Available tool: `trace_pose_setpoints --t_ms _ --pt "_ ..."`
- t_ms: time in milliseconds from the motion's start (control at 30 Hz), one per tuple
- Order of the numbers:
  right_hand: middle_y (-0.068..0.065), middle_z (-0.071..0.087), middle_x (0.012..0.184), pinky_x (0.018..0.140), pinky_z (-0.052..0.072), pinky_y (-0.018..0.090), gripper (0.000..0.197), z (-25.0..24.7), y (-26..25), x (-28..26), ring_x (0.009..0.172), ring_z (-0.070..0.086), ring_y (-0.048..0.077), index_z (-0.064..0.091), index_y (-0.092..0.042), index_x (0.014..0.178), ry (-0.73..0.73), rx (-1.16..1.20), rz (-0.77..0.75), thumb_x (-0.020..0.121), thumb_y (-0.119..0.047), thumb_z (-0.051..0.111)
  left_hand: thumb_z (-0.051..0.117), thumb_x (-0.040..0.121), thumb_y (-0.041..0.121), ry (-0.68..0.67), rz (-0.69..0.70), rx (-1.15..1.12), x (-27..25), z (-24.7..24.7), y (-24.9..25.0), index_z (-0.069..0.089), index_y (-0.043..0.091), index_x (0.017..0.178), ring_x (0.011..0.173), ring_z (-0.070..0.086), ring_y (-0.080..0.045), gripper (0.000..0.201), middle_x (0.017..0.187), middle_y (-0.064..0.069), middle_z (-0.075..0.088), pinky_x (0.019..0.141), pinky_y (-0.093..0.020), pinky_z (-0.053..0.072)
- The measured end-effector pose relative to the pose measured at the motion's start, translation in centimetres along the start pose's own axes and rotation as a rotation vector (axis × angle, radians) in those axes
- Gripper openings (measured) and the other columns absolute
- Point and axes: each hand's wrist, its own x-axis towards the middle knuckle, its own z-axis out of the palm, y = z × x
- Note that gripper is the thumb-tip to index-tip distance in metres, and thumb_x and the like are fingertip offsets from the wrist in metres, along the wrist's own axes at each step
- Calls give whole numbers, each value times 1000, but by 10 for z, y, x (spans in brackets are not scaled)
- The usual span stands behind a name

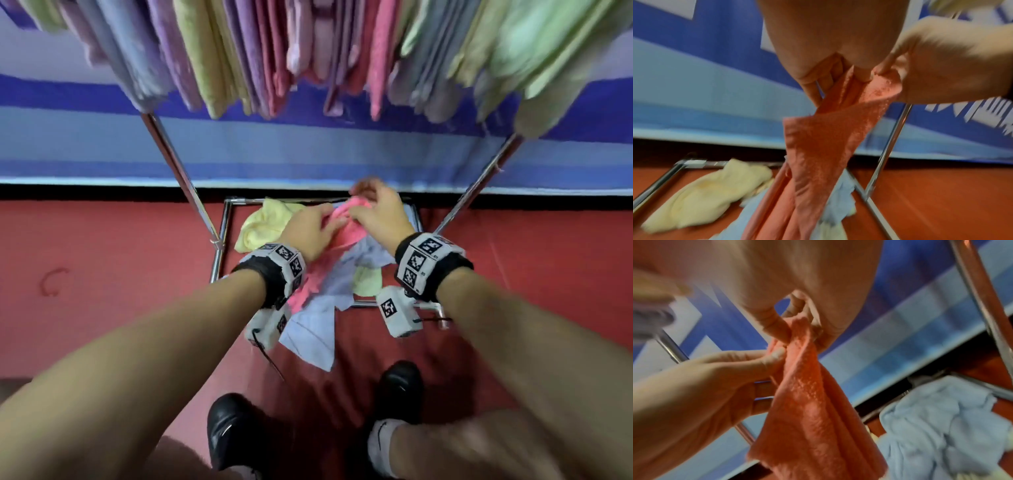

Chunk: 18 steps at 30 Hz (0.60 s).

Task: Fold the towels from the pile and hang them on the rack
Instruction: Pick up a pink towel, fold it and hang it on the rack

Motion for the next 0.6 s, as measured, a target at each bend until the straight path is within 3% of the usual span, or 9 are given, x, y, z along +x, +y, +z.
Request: trace_pose_setpoints --t_ms 67,133,200,267,333,400,500,600 --pt "-5 63 90 72 46 16 33 -29 -35 -9 76 59 3 62 -15 101 14 -51 -2 81 10 69 55 94 44 107 44 -119 -3 -24 45 63 10 82 75 58 -28 37 75 -12 65 65 -36 35" --pt "2 71 96 82 50 27 27 -55 -62 -27 84 61 12 68 -11 107 -61 -65 13 83 2 73 55 92 39 197 57 -277 -10 -46 81 69 8 90 75 58 -20 34 81 -9 69 69 -34 42" --pt "3 74 103 93 52 32 23 -76 -80 -48 92 64 10 73 -10 108 -147 -88 4 87 0 72 58 93 29 258 90 -400 -21 -65 114 68 15 86 68 52 -4 19 73 -4 64 67 -28 41" --pt "1 73 97 92 52 35 12 -94 -95 -66 90 62 9 75 -7 101 -152 -158 -24 91 -3 69 60 97 24 297 102 -444 -30 -78 143 60 13 70 54 42 7 29 57 2 52 58 -24 35" --pt "1 69 90 80 47 31 9 -110 -112 -75 85 59 10 73 -9 93 -85 -190 -32 95 -6 64 60 98 23 303 84 -466 -35 -85 162 50 18 61 54 39 -1 39 54 7 42 56 -26 32" --pt "2 66 85 76 39 32 15 -123 -128 -77 84 58 14 72 -9 87 -16 -180 -23 96 -7 60 61 93 22 261 22 -584 -38 -89 172 53 20 63 63 46 -13 32 58 7 50 63 -31 38" --pt "2 66 88 80 39 33 26 -134 -131 -83 90 58 17 66 -17 76 87 -206 -8 97 -10 52 54 88 -5 133 -57 -695 -43 -80 179 61 15 81 60 53 -14 22 66 3 59 59 -27 43" --pt "4 71 93 86 46 37 23 -124 -116 -100 93 62 21 66 -20 84 138 -216 -12 99 -18 49 54 81 -13 3 42 -577 -50 -72 187 62 17 114 63 55 -11 45 83 1 62 51 -20 45"
